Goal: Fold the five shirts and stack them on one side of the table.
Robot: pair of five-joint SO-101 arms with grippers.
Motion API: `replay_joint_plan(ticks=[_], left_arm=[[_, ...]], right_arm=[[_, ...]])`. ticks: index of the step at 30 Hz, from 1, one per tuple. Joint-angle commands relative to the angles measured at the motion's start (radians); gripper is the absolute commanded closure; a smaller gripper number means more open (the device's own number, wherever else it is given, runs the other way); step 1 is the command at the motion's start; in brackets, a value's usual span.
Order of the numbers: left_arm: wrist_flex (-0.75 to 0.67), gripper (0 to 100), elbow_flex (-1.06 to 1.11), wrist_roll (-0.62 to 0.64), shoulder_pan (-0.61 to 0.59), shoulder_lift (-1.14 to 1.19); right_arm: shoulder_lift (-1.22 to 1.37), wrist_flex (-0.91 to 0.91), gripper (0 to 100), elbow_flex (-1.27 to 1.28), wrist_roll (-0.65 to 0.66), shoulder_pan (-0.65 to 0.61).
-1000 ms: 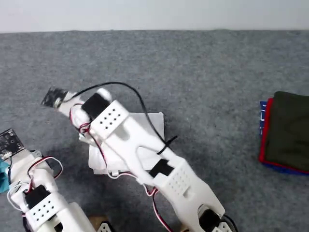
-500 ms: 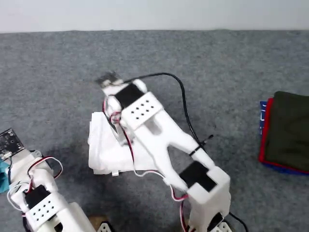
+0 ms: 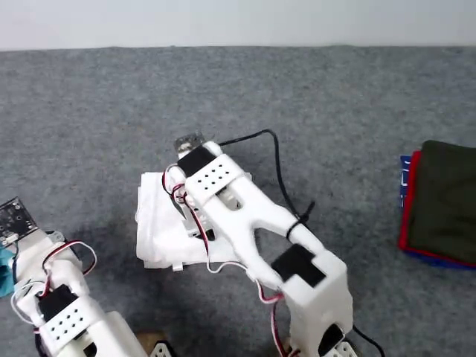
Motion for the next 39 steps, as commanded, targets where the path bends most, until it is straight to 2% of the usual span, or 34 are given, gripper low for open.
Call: replay_joint_plan(ticks=[1,8,11,13,14,16,19,23,29,35,39], left_arm=[[-0.025,98,-0.042,0.006,0.002,-0.014],[-0.025,98,-0.042,0.006,0.002,-0.014],[-0.025,98,-0.042,0.006,0.002,-0.014],[-0.025,98,-0.042,0.006,0.002,-0.014],[-0.025,98,-0.042,0.006,0.002,-0.014],[-0.025,98,-0.042,0.006,0.002,-0.014],[-0.025,98,-0.041,0.006,0.002,-0.014],[-0.021,98,-0.041,0.006,0.048,-0.014],[-0.026,98,-0.031,-0.031,0.255,-0.014],[-0.124,98,0.027,-0.075,0.488,-0.012],[-0.167,98,0.061,-0.080,0.512,-0.014]], right_arm=[[0.073,-0.039,68.4,-0.003,-0.011,0.027],[0.243,-0.079,76.0,-0.005,-0.006,0.096],[0.269,-0.068,86.4,-0.005,0.008,0.108],[0.269,-0.068,98.0,-0.005,0.080,0.110],[0.266,-0.067,99.8,-0.005,0.121,0.110],[0.252,-0.039,96.5,-0.005,0.189,0.111],[0.216,0.004,98.6,-0.005,0.269,0.139],[0.157,0.068,98.9,-0.005,0.382,0.240],[0.047,0.064,99.0,-0.005,0.651,0.484],[-0.042,-0.012,99.0,-0.005,0.980,0.653],[-0.062,-0.150,99.0,-0.005,1.232,0.717]])
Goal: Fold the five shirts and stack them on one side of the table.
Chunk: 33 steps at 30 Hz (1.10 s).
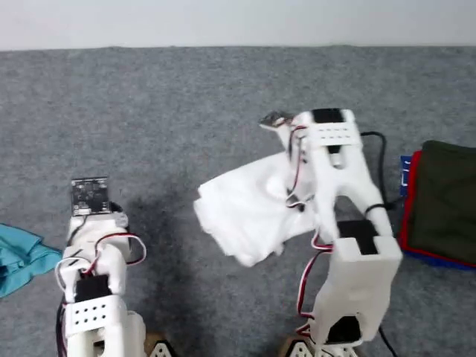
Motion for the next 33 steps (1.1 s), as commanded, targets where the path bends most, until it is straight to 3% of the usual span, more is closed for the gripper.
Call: replay_joint_plan(ticks=[1,7,11,14,18,22,29,33], left_arm=[[-0.043,98,0.002,-0.011,0.021,-0.014],[-0.046,98,0.002,-0.051,0.021,-0.014],[-0.046,98,0.002,-0.054,0.021,-0.014],[-0.046,98,0.002,-0.057,0.021,-0.014],[-0.046,98,0.002,-0.058,0.020,-0.014],[-0.046,98,0.002,-0.057,0.020,-0.014],[-0.046,98,0.002,-0.054,0.020,-0.014],[-0.046,98,0.002,-0.054,0.020,-0.014]], right_arm=[[-0.073,-0.134,99.0,-0.009,0.239,0.053],[-0.061,-0.384,99.0,-0.005,0.473,0.012],[-0.064,-0.432,98.7,0.028,0.477,-0.042],[-0.077,-0.392,92.0,0.044,0.451,-0.064],[-0.137,-0.363,83.8,0.044,0.232,-0.065],[-0.200,-0.320,83.1,0.044,0.037,-0.074],[-0.275,-0.179,83.1,0.044,-0.552,-0.136],[-0.285,-0.030,83.2,0.044,-0.772,-0.182]])
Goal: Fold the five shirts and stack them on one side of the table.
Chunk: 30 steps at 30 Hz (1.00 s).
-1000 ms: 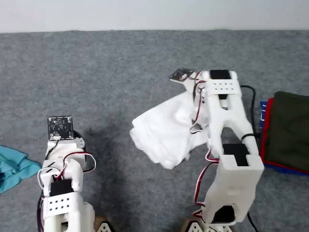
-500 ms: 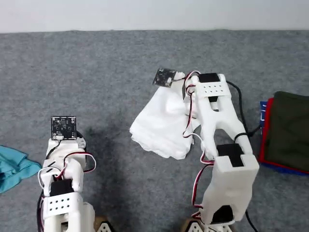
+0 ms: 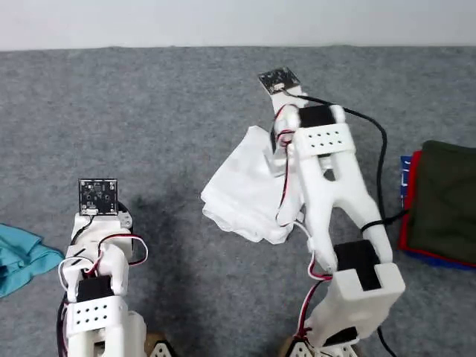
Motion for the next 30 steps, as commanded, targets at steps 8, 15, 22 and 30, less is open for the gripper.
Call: replay_joint_plan(ticks=[8,15,22,30], left_arm=[[-0.023,98,-0.008,-0.003,0.003,-0.014],[-0.023,98,-0.008,-0.003,0.003,-0.014],[-0.023,98,-0.008,-0.006,0.003,-0.014],[-0.023,98,-0.008,-0.008,0.003,-0.014]], right_arm=[[-0.002,0.219,77.2,-0.011,-0.387,-0.028],[0.070,0.021,57.7,-0.011,-0.390,-0.036],[0.182,-0.148,57.4,-0.011,-0.462,-0.047],[0.381,-0.291,57.6,-0.012,-0.565,-0.113]])
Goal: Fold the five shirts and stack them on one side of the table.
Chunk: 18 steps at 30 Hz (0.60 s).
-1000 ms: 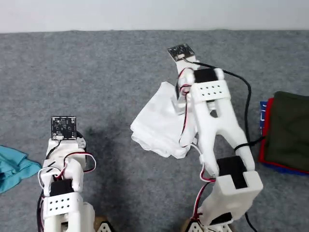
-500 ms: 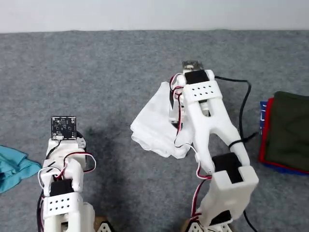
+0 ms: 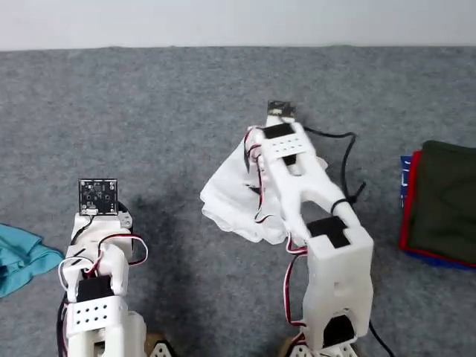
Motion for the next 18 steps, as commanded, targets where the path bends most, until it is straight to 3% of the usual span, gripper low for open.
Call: replay_joint_plan(ticks=[1,4,10,12,15,18], left_arm=[[-0.023,98,-0.008,-0.008,0.003,-0.014],[-0.023,98,-0.008,-0.008,0.003,-0.014],[-0.023,98,-0.008,-0.008,0.003,-0.014],[-0.023,98,-0.008,-0.009,0.003,-0.014],[-0.023,98,-0.008,-0.009,0.003,-0.014],[-0.023,98,-0.007,-0.009,0.003,-0.014]], right_arm=[[0.059,-0.074,58.1,-0.011,-0.044,-0.027],[0.091,-0.033,67.3,-0.069,-0.049,-0.024],[0.165,0.076,99.8,-0.176,0.041,-0.007],[0.180,0.133,96.2,-0.221,0.051,0.002],[0.179,0.199,99.0,-0.290,0.063,0.028],[0.153,0.300,99.0,-0.393,0.163,0.056]])
